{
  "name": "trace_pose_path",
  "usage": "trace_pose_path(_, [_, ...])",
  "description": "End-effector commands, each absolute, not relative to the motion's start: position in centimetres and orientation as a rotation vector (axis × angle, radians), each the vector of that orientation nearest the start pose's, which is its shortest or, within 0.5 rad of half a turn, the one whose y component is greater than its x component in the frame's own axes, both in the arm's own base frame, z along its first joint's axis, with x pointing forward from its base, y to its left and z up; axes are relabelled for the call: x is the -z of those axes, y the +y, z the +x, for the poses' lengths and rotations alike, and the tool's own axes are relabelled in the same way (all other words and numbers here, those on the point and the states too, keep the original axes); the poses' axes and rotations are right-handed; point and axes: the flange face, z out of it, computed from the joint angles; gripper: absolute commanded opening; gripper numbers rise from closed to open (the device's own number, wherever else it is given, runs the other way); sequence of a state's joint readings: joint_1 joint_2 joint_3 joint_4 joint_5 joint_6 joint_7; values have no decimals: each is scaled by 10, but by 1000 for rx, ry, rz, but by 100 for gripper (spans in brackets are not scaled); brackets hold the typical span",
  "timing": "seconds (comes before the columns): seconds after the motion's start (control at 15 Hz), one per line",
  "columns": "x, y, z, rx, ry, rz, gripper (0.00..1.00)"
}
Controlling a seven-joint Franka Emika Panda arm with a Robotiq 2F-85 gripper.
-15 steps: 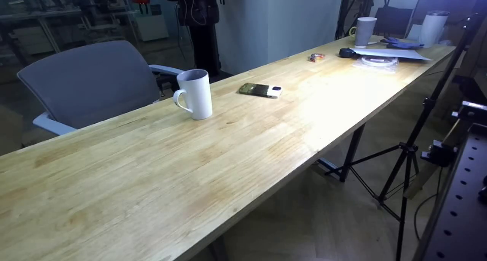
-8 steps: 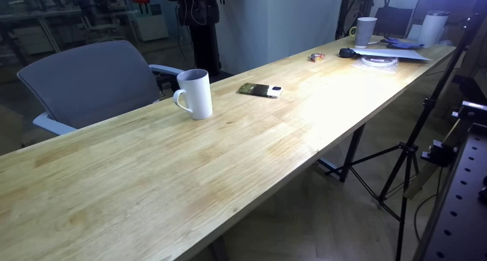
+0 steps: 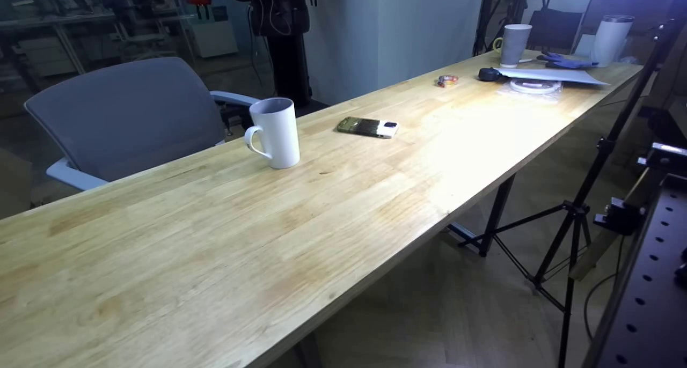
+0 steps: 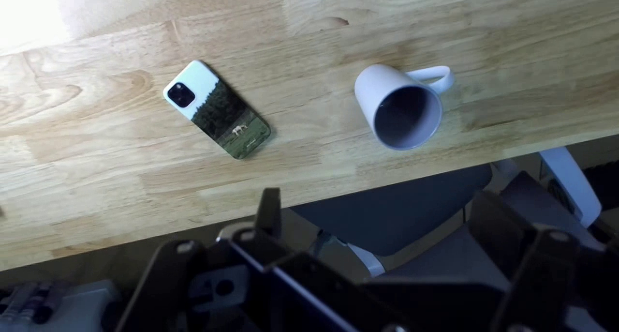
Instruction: Move the mug forward
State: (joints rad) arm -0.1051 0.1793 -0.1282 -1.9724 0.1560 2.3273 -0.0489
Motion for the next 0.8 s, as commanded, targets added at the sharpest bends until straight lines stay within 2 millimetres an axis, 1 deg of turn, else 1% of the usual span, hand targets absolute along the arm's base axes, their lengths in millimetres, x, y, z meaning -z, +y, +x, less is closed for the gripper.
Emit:
trace_pose_path(0.0, [-399,-146,632,325,545,-3057,100])
trace_pose_path(0.27, [-386,-148,658,300,603,-3110,100])
trace_pose_path(0.4, [-376,-147,669,278,622,-3135,100])
trace_pose_path(0.6, [-360,-144,682,230,636,-3157,100])
trace_pose_path(0.73, [-352,-142,688,200,629,-3162,100])
